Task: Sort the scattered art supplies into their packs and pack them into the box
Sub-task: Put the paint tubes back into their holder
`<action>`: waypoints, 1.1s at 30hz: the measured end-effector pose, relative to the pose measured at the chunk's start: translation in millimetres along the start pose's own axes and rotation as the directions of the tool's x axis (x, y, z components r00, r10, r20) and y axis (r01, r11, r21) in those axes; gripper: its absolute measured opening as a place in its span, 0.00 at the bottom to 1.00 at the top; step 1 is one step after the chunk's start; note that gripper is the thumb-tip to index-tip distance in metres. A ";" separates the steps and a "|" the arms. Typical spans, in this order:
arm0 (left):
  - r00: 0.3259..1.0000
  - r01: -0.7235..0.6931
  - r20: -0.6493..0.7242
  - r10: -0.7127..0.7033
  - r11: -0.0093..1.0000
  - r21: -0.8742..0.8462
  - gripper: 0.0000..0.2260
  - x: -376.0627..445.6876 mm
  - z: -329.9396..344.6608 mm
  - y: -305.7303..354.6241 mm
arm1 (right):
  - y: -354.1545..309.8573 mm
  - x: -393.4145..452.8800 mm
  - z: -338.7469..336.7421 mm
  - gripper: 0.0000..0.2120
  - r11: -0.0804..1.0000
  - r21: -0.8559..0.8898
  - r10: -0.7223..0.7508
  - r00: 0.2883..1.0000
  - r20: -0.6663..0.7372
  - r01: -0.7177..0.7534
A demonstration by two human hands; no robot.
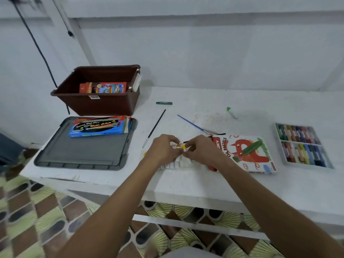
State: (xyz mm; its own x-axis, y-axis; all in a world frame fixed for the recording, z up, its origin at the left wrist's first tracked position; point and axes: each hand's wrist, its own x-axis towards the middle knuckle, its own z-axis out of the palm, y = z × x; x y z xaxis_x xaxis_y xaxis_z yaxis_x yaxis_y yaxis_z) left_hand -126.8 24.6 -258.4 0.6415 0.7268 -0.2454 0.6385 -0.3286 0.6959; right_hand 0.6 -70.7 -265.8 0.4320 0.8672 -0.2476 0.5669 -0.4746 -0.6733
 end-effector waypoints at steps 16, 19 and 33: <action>0.998 -0.056 0.022 0.054 0.993 0.101 0.08 -5.2 8.2 -10.6 | 0.0 -14.1 1.1 0.15 0.990 -0.130 -0.054 0.998 -0.039 0.049; 0.997 -0.077 0.023 0.075 0.990 0.116 0.08 -5.1 8.4 -13.5 | -0.8 -15.1 1.0 0.12 0.974 -0.208 -0.101 0.994 -0.035 0.091; 0.980 -0.198 0.074 0.185 0.949 0.247 0.13 2.9 2.5 -19.7 | 5.3 -15.5 -1.5 0.19 0.980 -0.164 -0.101 0.992 0.072 0.111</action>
State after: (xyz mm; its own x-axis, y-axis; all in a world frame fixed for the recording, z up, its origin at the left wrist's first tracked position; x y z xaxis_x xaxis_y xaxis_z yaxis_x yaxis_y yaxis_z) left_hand -136.5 31.7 -274.5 0.7784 0.6068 -0.1611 0.5835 -0.6046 0.5422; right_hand -2.1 -86.8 -264.5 0.3213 0.9192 -0.2278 0.7185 -0.3933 -0.5737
